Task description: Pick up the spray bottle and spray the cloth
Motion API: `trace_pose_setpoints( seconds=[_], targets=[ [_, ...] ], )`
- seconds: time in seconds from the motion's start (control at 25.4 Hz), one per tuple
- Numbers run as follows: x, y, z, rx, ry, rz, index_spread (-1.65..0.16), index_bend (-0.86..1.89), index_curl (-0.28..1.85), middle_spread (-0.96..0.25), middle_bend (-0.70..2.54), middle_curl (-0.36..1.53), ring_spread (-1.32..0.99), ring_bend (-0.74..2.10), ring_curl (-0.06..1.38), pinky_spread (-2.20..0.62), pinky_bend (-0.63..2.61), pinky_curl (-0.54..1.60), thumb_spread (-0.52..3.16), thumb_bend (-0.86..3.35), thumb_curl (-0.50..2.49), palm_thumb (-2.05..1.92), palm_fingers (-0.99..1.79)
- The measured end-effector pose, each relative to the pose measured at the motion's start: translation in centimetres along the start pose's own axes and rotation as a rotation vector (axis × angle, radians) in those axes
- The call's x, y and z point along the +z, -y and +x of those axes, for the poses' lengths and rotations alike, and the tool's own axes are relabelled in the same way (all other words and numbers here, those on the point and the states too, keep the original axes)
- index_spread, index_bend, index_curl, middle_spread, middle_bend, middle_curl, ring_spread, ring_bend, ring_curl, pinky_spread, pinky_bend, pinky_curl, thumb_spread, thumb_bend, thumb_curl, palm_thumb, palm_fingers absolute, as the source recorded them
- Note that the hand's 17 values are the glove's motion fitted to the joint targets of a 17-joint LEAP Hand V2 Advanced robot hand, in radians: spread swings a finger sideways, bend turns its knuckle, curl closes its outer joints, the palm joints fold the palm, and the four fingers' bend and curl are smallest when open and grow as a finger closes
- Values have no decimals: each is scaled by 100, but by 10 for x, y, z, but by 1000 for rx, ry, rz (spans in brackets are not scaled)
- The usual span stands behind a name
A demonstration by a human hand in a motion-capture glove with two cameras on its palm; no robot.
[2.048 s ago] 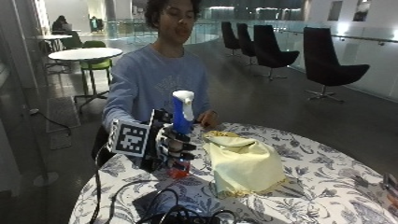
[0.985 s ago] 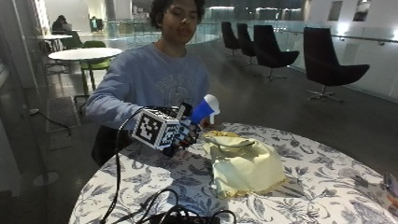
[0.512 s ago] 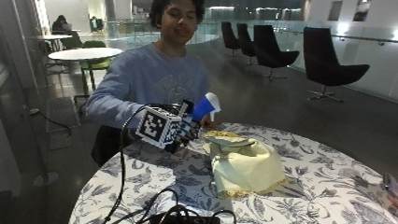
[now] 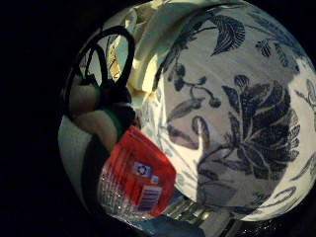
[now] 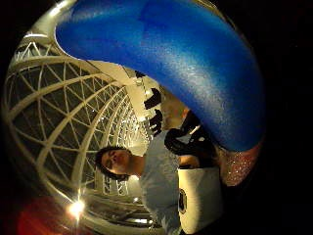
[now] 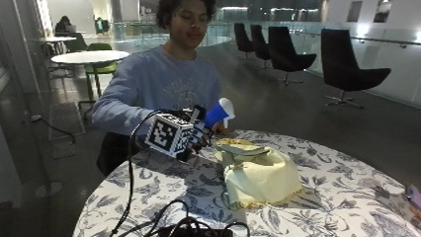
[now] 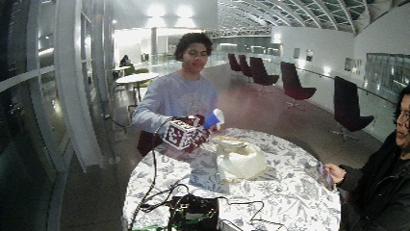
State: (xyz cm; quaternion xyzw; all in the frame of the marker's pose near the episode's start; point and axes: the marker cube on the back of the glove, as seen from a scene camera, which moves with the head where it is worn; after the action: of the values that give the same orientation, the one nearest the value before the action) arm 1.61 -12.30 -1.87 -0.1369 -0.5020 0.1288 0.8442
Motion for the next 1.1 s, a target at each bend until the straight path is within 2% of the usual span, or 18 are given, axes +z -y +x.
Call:
trace_pose_setpoints(
  seconds=[0.12,0.28,0.39,0.51,0.75,1.1],
  targets=[
    [11,0,-12,-78,15,51,-17,10,26,-5,29,47,3,57,40,20,23,35,77,-2,64,90,107],
    [40,9,-55,-345,31,143,-17,9,25,-5,30,48,3,57,40,21,23,36,78,-2,64,90,106],
    [75,31,-95,-537,44,147,-18,11,26,-6,30,48,3,55,40,21,20,35,82,-2,64,90,102],
    [113,68,-126,-641,30,138,-18,12,26,-6,31,48,2,53,40,20,18,35,85,-2,63,88,99],
    [175,154,-143,-692,-18,152,-20,12,27,-8,28,47,-2,47,38,9,24,37,89,-3,62,87,99],
    [216,213,-115,-600,-113,163,-21,10,26,-9,22,45,-6,42,38,-4,39,44,96,-2,60,86,104]
  ],
)
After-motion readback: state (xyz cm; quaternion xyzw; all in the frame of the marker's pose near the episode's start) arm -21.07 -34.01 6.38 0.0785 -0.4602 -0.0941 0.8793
